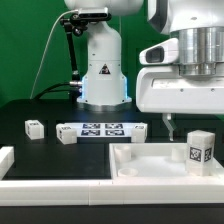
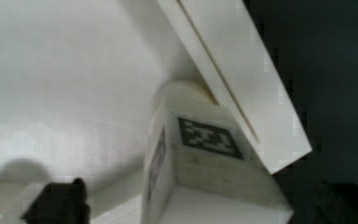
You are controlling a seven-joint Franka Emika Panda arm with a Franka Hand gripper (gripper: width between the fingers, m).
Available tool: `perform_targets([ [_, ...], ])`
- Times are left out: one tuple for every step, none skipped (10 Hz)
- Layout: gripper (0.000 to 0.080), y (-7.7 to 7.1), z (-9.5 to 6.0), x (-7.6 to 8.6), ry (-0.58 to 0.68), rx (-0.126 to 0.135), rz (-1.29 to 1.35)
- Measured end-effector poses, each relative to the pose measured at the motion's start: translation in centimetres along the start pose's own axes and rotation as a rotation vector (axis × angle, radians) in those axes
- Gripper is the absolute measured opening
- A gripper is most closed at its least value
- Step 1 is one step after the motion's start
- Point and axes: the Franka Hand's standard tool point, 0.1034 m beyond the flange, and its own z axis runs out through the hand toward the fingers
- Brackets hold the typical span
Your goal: Assemble one leg
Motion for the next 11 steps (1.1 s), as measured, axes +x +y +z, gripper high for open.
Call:
perform_targets([
  [0.0647, -0.11, 0.0, -0.07, 0.003, -0.006, -0.104],
  [0.0647, -0.09, 0.02, -0.08, 0.003, -0.007, -0.197],
  [0.0648, -0.05, 0.08, -0.09, 0.002, -0.008, -0.256],
  [0.0648, -0.03, 0.11, -0.1, 0.003, -0.013, -0.373],
  [0.0648, -0.11, 0.11, -0.16, 0.005, -0.023, -0.476],
  [0.0648, -0.25, 0.1, -0.24, 0.006, -0.028, -0.533],
  [0.0648, -0.25, 0.06, -0.2, 0.004, -0.042, -0.664],
  [0.0648, -0.33, -0.02, -0.16, -0.001, -0.054, -0.782],
  [0.0648, -0.48, -0.08, -0.14, -0.008, -0.065, -0.878],
  [0.0648, -0.69, -0.16, -0.19, -0.009, -0.076, -0.95],
  [0.0648, -0.71, -0.14, -0.24, -0.011, -0.083, -1.014],
])
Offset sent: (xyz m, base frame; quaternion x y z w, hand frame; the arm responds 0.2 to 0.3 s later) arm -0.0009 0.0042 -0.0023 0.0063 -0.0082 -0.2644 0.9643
